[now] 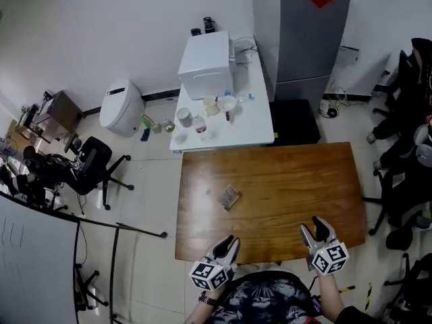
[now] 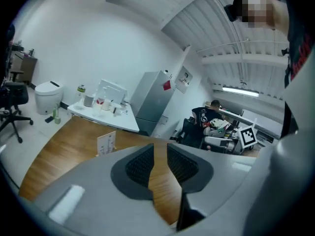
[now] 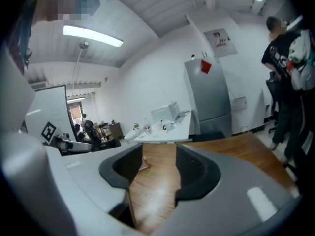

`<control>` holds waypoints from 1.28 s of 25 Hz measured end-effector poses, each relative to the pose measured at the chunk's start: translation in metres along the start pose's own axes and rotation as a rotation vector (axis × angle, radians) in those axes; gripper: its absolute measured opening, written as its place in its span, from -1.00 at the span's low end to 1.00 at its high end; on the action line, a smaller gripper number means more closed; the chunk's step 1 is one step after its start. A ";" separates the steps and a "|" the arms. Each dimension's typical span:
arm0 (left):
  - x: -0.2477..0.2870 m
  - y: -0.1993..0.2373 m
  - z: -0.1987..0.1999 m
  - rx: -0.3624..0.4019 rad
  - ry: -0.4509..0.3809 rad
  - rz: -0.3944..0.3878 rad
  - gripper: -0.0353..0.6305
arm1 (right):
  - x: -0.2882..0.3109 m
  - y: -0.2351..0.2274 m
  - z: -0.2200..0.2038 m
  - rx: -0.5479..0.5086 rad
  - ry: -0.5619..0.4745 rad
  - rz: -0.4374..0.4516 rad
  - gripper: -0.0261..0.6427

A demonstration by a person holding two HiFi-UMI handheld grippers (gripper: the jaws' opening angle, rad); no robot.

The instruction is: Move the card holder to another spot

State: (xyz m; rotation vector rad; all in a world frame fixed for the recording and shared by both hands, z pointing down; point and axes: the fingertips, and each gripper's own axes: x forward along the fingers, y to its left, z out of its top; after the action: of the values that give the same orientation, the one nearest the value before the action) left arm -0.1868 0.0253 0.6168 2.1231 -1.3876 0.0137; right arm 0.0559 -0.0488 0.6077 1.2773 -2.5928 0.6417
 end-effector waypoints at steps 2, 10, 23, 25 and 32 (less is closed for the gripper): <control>0.019 -0.018 0.006 0.024 0.005 -0.055 -0.64 | -0.029 -0.014 0.019 0.003 -0.058 -0.077 -0.46; 0.056 -0.068 0.024 0.135 -0.003 -0.170 -0.64 | -0.065 -0.048 0.079 -0.030 -0.264 -0.240 -0.92; 0.050 -0.066 0.025 0.131 -0.030 -0.117 -0.65 | -0.052 -0.036 0.089 -0.014 -0.283 -0.181 -0.92; 0.050 -0.068 0.023 0.126 -0.030 -0.114 -0.65 | -0.049 -0.035 0.089 -0.016 -0.279 -0.171 -0.92; 0.050 -0.065 0.018 0.112 -0.025 -0.104 -0.65 | -0.040 -0.030 0.084 -0.016 -0.249 -0.143 -0.92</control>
State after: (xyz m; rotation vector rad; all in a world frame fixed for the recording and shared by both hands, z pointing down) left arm -0.1149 -0.0071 0.5877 2.2927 -1.3167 0.0240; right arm 0.1065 -0.0742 0.5279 1.6132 -2.6561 0.4610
